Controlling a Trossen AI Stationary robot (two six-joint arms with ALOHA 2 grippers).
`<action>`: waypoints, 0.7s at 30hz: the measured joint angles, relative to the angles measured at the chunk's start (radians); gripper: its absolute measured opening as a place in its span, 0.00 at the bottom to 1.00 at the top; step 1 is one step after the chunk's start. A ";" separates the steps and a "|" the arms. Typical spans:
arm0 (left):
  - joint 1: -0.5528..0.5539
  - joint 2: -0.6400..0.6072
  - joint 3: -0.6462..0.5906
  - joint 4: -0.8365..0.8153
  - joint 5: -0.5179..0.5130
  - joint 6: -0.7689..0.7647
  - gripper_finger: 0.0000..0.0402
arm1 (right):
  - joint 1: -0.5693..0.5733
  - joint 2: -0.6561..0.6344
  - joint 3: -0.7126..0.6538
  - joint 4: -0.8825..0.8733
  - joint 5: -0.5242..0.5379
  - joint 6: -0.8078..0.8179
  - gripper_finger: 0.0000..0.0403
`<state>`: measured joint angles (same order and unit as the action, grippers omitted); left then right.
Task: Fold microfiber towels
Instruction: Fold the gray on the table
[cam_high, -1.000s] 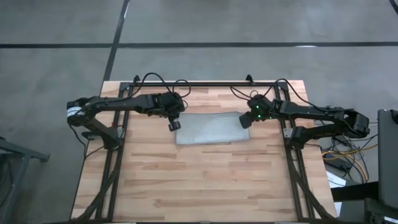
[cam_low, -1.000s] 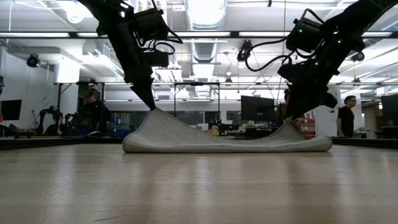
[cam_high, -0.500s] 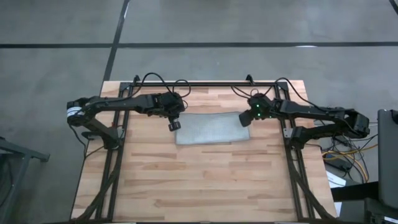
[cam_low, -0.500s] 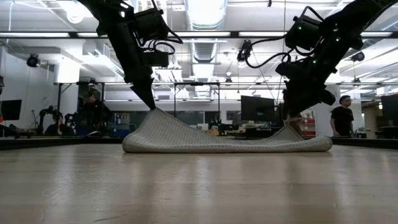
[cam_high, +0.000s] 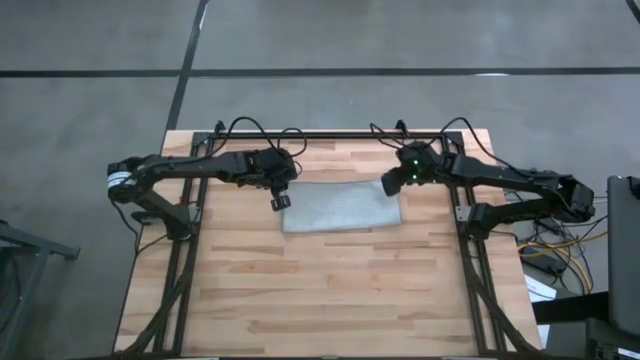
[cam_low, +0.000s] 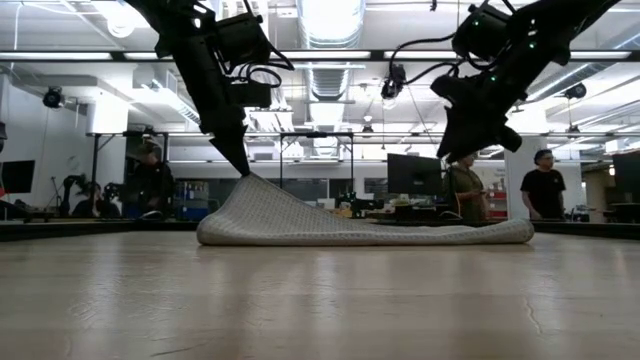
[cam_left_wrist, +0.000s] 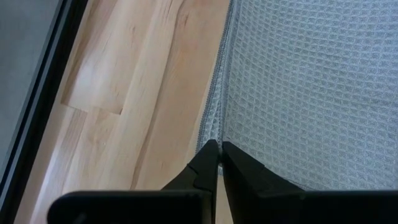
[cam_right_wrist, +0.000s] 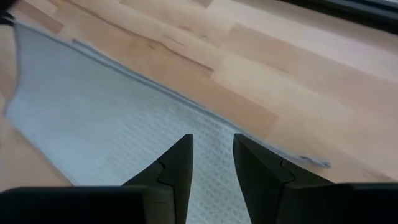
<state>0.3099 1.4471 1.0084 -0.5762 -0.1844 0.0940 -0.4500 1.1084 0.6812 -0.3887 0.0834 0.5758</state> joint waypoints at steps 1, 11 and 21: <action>0.000 0.000 0.000 0.000 0.000 0.000 0.06 | 0.000 0.000 0.006 0.001 -0.004 0.000 0.27; 0.000 0.000 0.000 0.000 0.000 0.000 0.06 | 0.000 0.005 0.019 -0.002 -0.013 -0.003 0.35; 0.000 0.000 0.000 0.000 0.000 0.000 0.06 | 0.000 0.005 0.018 -0.002 -0.014 0.000 0.36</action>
<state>0.3103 1.4471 1.0084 -0.5762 -0.1844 0.0939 -0.4496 1.1137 0.6994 -0.3908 0.0692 0.5762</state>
